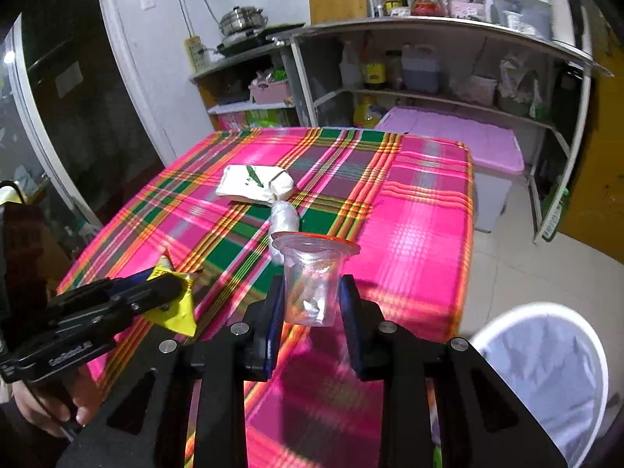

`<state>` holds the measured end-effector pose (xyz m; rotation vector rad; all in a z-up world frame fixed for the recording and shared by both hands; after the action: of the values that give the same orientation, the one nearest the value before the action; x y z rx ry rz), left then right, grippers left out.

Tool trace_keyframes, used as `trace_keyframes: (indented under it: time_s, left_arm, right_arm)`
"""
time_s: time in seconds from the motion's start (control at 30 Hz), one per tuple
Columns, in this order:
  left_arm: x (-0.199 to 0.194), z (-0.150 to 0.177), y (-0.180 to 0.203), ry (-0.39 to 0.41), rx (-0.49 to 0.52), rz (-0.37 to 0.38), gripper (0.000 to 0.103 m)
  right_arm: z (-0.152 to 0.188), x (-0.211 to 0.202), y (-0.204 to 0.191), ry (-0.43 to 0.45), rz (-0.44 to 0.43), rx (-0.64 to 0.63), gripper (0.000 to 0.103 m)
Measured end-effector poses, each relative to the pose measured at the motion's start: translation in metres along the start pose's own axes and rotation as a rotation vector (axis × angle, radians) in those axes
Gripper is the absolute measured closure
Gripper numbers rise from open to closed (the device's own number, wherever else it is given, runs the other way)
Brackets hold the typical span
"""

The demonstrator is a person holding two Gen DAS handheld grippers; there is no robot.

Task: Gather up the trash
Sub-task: 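Carry the yellow packet and clear cup toward the bin with both tools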

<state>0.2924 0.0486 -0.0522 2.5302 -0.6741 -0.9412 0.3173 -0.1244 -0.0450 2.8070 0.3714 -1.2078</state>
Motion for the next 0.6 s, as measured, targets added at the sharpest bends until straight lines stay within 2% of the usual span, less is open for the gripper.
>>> trace_keyframes:
  time_s: [0.27,0.6]
  left_arm:
    - [-0.021,0.021,0.047,-0.006,0.053,0.038,0.075]
    - [-0.032,0.048,0.095,-0.033,0.101,0.084,0.075]
  right_arm:
    - [0.035,-0.054,0.015,0.029,0.001,0.054,0.074]
    - [0.067,-0.095,0.037,0.049,0.026,0.106,0.074]
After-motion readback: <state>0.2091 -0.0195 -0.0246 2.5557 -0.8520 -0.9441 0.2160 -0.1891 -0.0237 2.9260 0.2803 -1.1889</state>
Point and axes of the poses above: each gripper's, at about its wrist camera, not at the fingertips, and x roughly the way its jaws point, y to its right, z to its underside, the point moved 5 cm from there along x, roughly the way its jaws point, and after that the axes turned 15 degrees about z, right-handed, at the moved point
